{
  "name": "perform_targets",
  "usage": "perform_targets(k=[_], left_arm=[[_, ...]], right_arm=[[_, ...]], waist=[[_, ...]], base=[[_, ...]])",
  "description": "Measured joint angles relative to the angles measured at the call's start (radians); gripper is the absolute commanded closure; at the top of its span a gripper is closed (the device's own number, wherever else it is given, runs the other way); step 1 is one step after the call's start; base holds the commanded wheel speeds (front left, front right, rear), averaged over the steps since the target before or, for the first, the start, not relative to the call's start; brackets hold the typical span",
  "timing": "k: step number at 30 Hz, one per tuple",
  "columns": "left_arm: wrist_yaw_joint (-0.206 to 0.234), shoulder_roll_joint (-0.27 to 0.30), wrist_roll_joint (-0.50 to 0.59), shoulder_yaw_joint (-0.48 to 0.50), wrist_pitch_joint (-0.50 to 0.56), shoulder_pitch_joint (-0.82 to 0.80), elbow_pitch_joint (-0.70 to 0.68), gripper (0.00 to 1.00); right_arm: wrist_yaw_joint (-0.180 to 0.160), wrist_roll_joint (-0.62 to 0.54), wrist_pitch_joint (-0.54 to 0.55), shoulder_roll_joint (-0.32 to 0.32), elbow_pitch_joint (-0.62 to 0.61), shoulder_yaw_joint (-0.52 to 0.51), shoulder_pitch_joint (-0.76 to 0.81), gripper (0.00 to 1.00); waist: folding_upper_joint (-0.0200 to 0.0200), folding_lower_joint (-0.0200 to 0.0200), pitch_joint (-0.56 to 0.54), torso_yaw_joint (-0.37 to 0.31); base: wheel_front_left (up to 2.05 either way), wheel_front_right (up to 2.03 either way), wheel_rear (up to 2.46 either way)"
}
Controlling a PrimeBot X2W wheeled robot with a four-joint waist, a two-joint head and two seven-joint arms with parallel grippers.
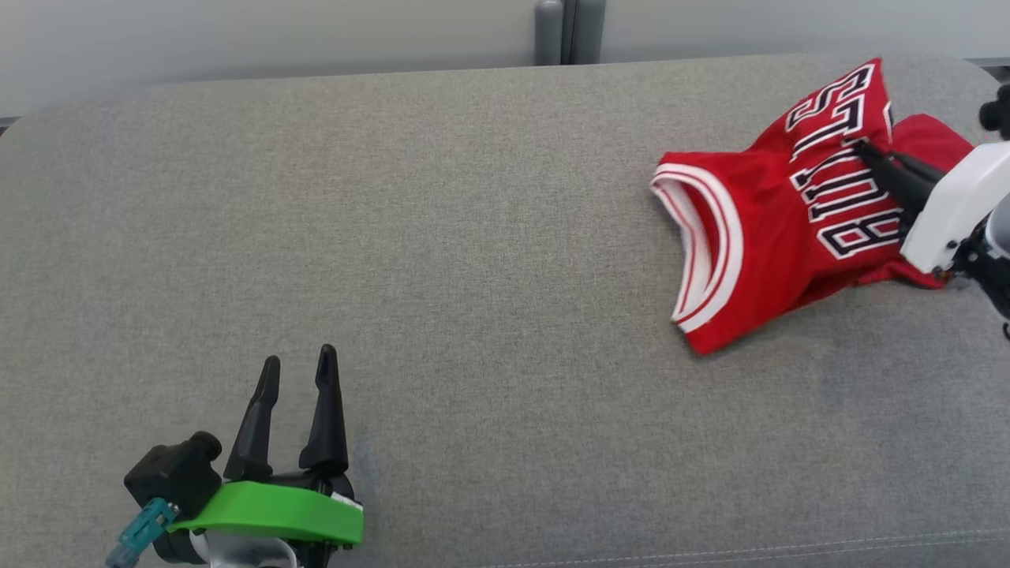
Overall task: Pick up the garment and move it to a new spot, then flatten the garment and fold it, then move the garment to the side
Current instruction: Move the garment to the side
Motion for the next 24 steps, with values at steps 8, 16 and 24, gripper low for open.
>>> perform_targets(k=[8,16,24], left_arm=[[0.000,0.000,0.000,-0.016,0.002,-0.002,-0.003,0.00],[0.000,0.000,0.004,-0.019,0.010,-0.006,-0.010,0.00],[0.000,0.004,0.012,-0.012,0.010,-0.018,-0.023,0.00]], right_arm=[[0.000,-0.023,0.038,-0.048,0.006,-0.019,-0.074,1.00],[0.000,-0.041,0.082,-0.099,0.016,-0.027,-0.129,1.00],[-0.021,-0.056,0.114,-0.156,0.072,-0.034,-0.138,1.00]], waist=[[0.0000,0.0000,0.030,-0.004],[0.0000,0.0000,0.062,0.017],[0.0000,0.0000,0.097,0.037]], base=[[0.00,0.00,0.00],[0.00,0.00,0.00],[0.00,0.00,0.00]])
